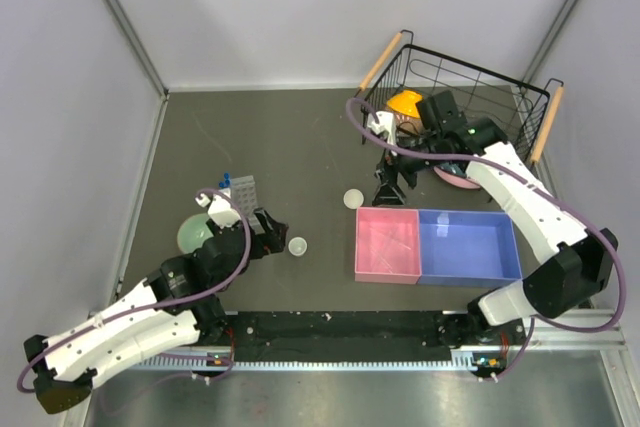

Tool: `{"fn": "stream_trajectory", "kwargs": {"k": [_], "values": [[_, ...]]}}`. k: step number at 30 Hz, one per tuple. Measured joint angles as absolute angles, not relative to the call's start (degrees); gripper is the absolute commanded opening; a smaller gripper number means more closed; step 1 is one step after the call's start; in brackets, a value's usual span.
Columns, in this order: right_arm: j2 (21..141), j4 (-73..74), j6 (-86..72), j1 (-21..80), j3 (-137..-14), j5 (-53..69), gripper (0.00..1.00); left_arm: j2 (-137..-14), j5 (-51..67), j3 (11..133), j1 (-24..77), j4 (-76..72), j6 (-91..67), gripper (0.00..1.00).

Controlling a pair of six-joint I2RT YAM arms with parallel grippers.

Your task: Organize the chemistry lab equipment

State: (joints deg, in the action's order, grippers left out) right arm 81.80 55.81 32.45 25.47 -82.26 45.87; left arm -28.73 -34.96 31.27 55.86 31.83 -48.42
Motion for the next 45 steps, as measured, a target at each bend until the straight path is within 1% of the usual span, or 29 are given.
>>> {"fn": "stream_trajectory", "kwargs": {"k": [9,13,20,23,30,38,45], "values": [[83.81,55.96,32.40,31.53,-83.07,43.88,0.85,-30.94,-29.80,31.27,52.64,32.21,-48.90,0.99],[84.53,55.99,32.40,33.50,-83.09,43.42,0.85,-31.83,-25.12,31.20,48.40,32.01,-48.42,0.99],[86.04,56.01,32.38,34.87,-83.37,42.52,0.85,-33.34,-13.65,28.29,38.61,29.67,-47.16,0.99],[86.98,56.05,32.36,34.87,-83.50,41.67,0.85,-34.57,-9.78,27.40,36.69,29.50,-46.52,0.99],[90.89,56.38,31.35,34.87,-87.39,37.52,0.86,-37.43,-5.54,27.35,36.25,28.08,-45.74,0.99],[100.33,55.90,29.04,34.87,-94.26,31.42,0.85,-38.87,-3.79,27.29,36.03,27.66,-45.21,0.99],[103.31,55.99,27.64,34.87,-94.94,31.53,0.85,-39.20,-2.37,26.37,36.03,27.03,-45.21,0.96]]}}
